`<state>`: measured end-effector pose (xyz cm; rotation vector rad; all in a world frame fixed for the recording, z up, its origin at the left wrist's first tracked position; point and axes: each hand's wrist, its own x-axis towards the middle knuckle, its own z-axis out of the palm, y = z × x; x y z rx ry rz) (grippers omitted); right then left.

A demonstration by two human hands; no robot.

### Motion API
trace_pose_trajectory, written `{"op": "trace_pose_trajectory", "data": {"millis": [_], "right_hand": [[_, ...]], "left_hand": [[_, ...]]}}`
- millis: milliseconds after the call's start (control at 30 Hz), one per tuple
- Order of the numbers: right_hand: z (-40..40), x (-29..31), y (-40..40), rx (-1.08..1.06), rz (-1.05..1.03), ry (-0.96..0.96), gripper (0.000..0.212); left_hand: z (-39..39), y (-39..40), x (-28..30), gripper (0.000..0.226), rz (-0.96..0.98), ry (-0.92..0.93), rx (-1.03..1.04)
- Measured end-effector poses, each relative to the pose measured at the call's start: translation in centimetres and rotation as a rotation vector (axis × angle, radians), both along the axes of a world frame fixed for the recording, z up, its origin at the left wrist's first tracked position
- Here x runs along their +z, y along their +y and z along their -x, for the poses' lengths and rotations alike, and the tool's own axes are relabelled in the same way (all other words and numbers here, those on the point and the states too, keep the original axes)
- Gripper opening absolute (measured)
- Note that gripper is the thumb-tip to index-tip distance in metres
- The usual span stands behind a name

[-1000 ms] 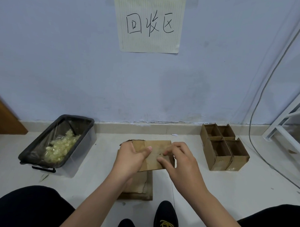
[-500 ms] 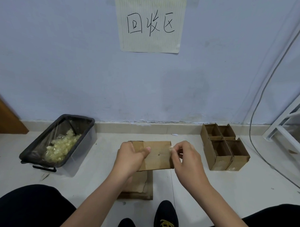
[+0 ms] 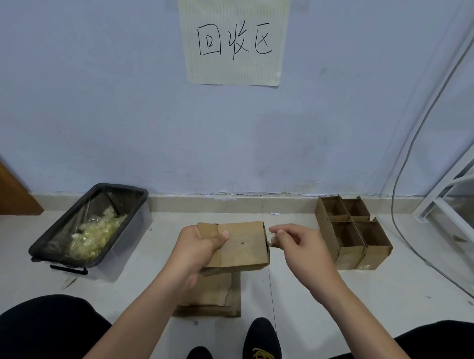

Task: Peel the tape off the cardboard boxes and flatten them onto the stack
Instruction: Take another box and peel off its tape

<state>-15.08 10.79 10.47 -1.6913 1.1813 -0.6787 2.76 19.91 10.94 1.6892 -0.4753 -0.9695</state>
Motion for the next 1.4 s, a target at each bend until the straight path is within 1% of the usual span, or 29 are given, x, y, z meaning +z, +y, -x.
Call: {"op": "trace_pose_trajectory", "data": {"millis": [67,133,200,233,300,333,367,400,433,467,500,533,567,667,767,933,967,1000,1067,1100,1133,1200,1333,1400], "right_hand": [[0.0,-0.4,0.0,0.048,0.009,0.05,0.013],[0.0,-0.6,0.0,0.03,0.024,0.089,0.002],[0.1,-0.6,-0.1,0.0,-0.021,0.052,0.007],[0.2,-0.5,-0.1,-0.006,-0.047,0.03,0.01],[0.3,-0.3,0.0,-0.005,-0.08,0.002,0.01],[0.2,-0.2,0.0,-0.002,-0.089,-0.009,0.01],[0.1,-0.2,0.1,0.002,-0.087,-0.013,0.01],[-0.1,-0.2,0.2,0.01,-0.079,-0.014,0.011],[-0.2,-0.2,0.3,0.025,-0.073,-0.019,0.012],[-0.3,-0.2,0.4,0.045,-0.074,-0.029,0.012],[-0.4,-0.2,0.6,0.065,-0.073,-0.032,0.013],[-0.5,-0.3,0.7,0.075,-0.067,-0.027,0.013],[-0.4,-0.3,0.7,0.073,-0.056,-0.02,0.013],[-0.1,-0.2,0.5,0.036,-0.033,-0.012,0.013],[0.4,0.3,-0.5,0.002,0.012,-0.007,0.012],[1.8,0.7,-2.0,-0.097,-0.009,-0.118,0.014],[2.0,0.7,-2.0,-0.083,-0.018,-0.138,0.016],[2.0,0.9,-1.9,-0.046,-0.028,-0.155,0.023],[1.9,1.2,-1.6,0.056,-0.048,-0.161,0.044],[1.8,1.3,-1.5,0.096,-0.033,-0.129,0.049],[1.7,1.4,-1.4,0.125,0.0,-0.078,0.05],[1.5,1.6,-1.0,0.162,0.046,0.007,0.044],[1.5,1.5,-0.9,0.234,0.008,0.041,0.021],[1.6,1.3,-1.0,0.263,0.078,0.114,0.012]], "left_hand": [[-0.1,-0.1,-0.2,0.012,-0.011,-0.023,0.001],[-0.4,-0.2,-0.6,0.016,-0.029,-0.056,-0.01],[-0.7,-0.5,-1.0,0.024,-0.049,-0.133,-0.017],[-0.9,-0.6,-1.2,0.033,-0.077,-0.221,-0.016],[-0.8,-0.8,-1.4,0.062,-0.119,-0.512,0.005],[-0.7,-0.8,-1.4,0.078,-0.066,-0.68,-0.028],[-0.5,-0.9,-1.4,0.093,0.016,-0.827,-0.155],[-0.1,-1.1,-1.5,0.105,0.071,-0.931,-0.352],[0.4,-1.2,-1.6,0.114,0.084,-0.962,-0.552],[1.0,-1.3,-1.7,0.117,0.057,-0.93,-0.713],[1.4,-1.3,-2.2,0.118,0.024,-0.877,-0.813],[1.7,-1.3,-2.7,0.117,0.007,-0.846,-0.857],[1.8,-1.2,-3.1,0.112,-0.008,-0.845,-0.858],[1.6,-1.0,-3.3,0.089,-0.024,-0.878,-0.782],[1.0,-0.9,-2.9,0.069,0.0,-0.835,-0.685],[0.0,-0.8,-2.4,0.062,0.059,-0.756,-0.582],[0.0,-0.8,-2.3,0.06,0.069,-0.744,-0.577],[-0.1,-0.8,-2.2,0.06,0.077,-0.743,-0.582],[0.0,-0.7,-2.2,0.059,0.083,-0.759,-0.607],[0.1,-0.6,-2.1,0.059,0.083,-0.769,-0.62],[0.1,-0.6,-2.1,0.059,0.088,-0.777,-0.628],[0.1,-0.5,-2.1,0.061,0.1,-0.783,-0.627],[-0.1,-0.5,-2.0,0.062,0.088,-0.804,-0.635],[-0.1,-0.5,-2.0,0.062,0.068,-0.813,-0.661]]}}
